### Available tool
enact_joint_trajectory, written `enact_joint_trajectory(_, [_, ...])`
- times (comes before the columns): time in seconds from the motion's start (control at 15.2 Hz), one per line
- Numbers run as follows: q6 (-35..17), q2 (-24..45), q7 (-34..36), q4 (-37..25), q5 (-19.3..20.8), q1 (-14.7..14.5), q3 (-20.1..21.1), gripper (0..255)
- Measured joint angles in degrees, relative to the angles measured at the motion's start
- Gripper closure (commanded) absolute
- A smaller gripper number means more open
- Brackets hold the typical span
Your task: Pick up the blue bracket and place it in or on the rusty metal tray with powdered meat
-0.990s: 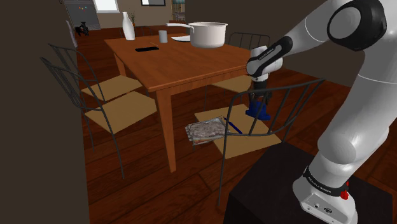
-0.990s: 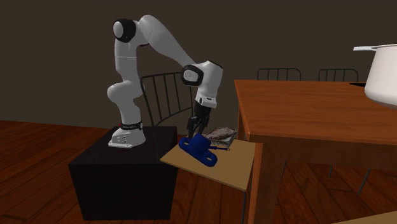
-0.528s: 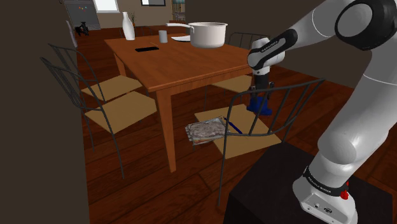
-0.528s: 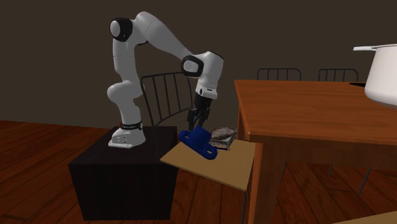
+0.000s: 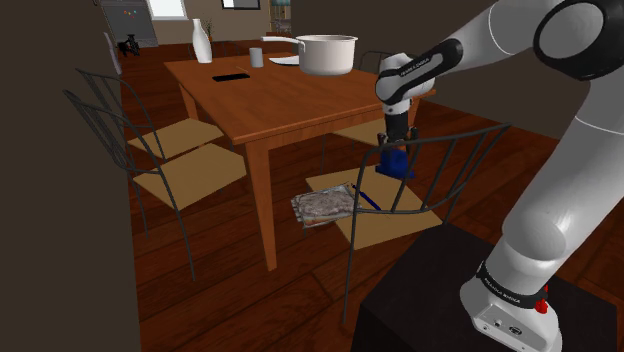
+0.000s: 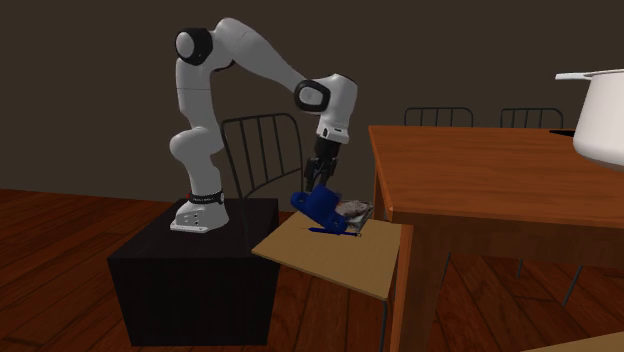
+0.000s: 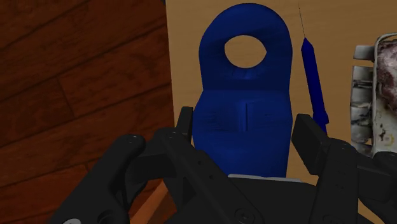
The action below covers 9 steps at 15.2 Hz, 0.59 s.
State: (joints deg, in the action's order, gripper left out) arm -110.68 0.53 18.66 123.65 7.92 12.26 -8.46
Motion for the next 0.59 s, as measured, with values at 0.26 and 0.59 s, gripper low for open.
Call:
enact_joint_trajectory(0.26, [1.6, 0.7, 4.9, -1.6, -1.5, -2.9, 2.8, 255])
enact_joint_trajectory(0.59, [4.7, 2.4, 10.3, -5.9, -3.3, -6.1, 6.0, 255])
